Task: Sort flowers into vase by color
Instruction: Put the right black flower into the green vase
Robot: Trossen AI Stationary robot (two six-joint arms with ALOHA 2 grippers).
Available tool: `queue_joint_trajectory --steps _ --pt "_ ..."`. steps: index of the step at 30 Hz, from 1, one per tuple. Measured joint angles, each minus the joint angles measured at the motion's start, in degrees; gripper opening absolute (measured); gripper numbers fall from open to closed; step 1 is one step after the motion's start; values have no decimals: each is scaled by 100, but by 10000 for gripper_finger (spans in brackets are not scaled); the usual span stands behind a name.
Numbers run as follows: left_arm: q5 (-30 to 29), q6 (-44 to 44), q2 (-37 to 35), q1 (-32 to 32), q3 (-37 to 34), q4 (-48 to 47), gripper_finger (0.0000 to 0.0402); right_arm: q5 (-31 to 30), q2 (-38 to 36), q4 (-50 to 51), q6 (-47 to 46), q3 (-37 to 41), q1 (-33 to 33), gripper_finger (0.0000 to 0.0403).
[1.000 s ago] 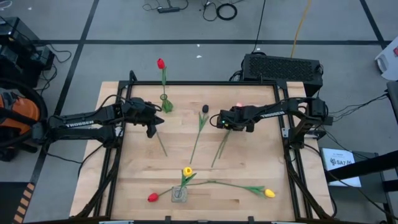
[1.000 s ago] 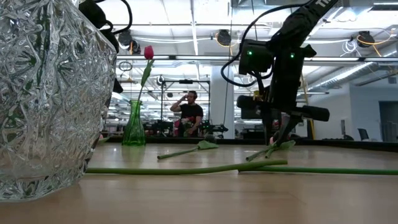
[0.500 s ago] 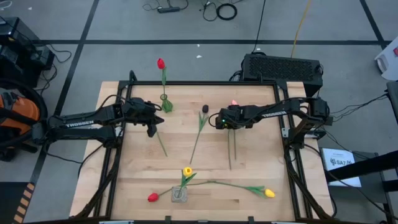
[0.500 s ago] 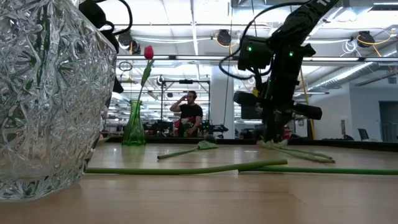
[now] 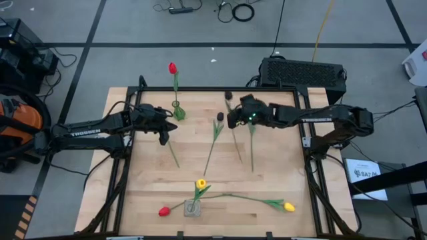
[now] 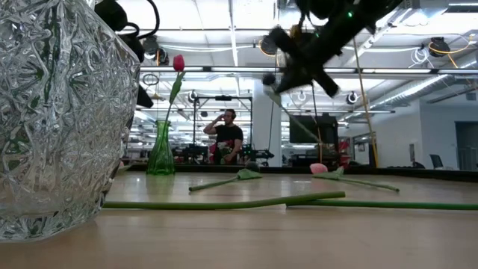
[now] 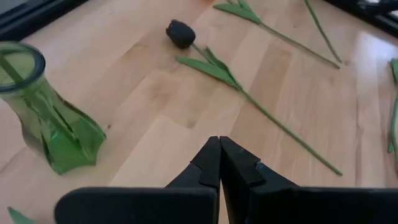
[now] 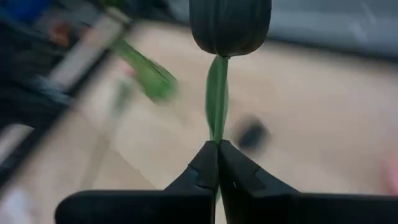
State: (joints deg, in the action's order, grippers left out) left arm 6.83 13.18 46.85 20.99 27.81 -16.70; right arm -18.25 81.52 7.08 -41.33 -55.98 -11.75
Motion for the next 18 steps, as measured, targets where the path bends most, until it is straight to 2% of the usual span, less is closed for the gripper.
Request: queue_joint_trajectory --steps 5,8,12,15,18 --pt "397 26 -27 -1 2 -30 8 257 243 -2449 2235 -8 -108 0" --pt "487 367 -64 0 2 -36 8 517 609 -3913 2976 -8 -171 0" --pt "562 333 -165 -13 2 -45 8 568 1090 -5393 3403 -136 -343 0" --pt "568 153 -181 -11 2 -52 8 1153 1562 -5883 3350 -593 -560 0" --pt "567 149 -179 -12 2 -58 8 1733 2114 -5918 3321 -1385 -673 0"
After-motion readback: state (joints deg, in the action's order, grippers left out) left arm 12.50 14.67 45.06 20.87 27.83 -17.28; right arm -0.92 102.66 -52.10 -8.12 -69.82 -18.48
